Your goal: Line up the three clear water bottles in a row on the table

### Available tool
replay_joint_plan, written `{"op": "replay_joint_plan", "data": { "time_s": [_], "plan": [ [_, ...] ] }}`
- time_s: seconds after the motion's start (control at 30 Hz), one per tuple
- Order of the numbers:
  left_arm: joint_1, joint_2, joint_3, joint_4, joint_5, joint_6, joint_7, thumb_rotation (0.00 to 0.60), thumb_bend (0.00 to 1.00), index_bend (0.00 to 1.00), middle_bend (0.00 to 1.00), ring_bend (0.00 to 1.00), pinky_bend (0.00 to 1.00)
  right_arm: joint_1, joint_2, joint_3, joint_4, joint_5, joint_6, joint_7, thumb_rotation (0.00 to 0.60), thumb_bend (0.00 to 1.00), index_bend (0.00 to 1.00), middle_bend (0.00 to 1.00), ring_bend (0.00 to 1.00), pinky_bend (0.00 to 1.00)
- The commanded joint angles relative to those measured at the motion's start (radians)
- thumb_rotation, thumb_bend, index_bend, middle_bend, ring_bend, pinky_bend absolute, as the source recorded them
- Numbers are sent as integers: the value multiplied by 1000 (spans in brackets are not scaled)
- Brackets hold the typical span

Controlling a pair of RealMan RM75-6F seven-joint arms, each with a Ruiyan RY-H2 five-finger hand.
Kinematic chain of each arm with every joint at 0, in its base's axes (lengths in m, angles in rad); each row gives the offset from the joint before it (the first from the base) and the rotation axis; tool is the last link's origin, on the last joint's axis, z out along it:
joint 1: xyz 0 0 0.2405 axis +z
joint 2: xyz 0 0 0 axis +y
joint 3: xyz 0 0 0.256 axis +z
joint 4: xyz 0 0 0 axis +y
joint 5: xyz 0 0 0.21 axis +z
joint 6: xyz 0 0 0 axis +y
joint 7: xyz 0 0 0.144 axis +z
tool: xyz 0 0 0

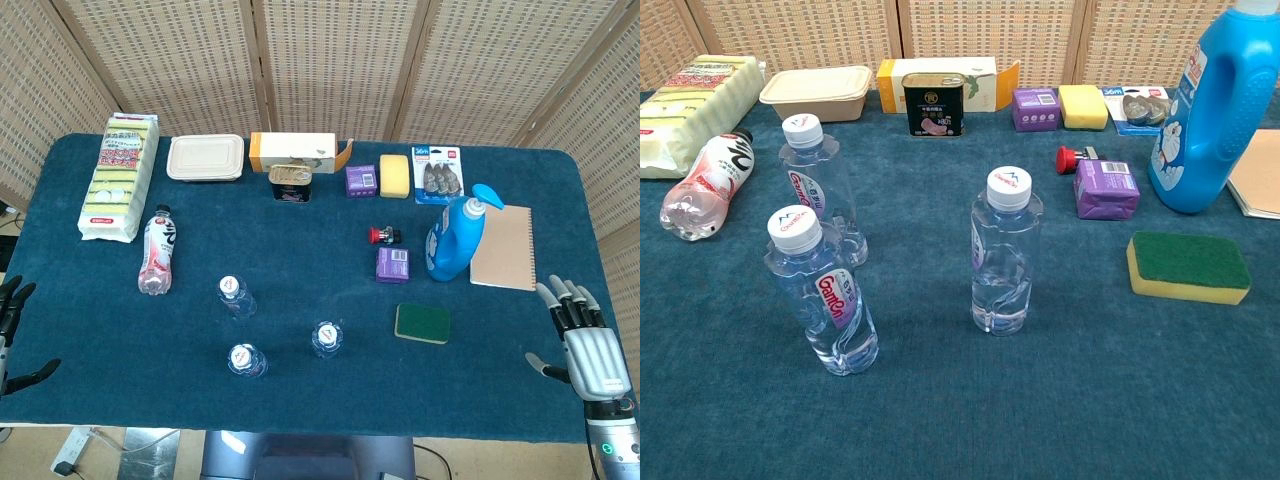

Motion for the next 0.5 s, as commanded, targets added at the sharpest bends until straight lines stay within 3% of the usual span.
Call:
{"op": "replay_joint_plan", "data": {
  "time_s": [0.03, 0.27, 0.5],
  "plan": [
    [0, -1, 1, -1, 0, -2, 4, 600, 80, 0, 0, 0, 46, -4, 6, 0, -7, -17, 5, 14, 600, 0, 83, 29, 0, 34],
    [0, 0, -1, -2, -6, -4, 2, 600, 78, 0, 0, 0, 46, 29, 49, -39, -36, -97, -57, 182, 600, 0, 45, 18, 0, 94],
    [-4, 6, -5, -3, -16, -13, -11, 600, 79, 0, 0, 0, 46, 181, 66, -81, -44, -253, -198, 499, 600, 0, 38, 29, 6, 131]
  ]
}}
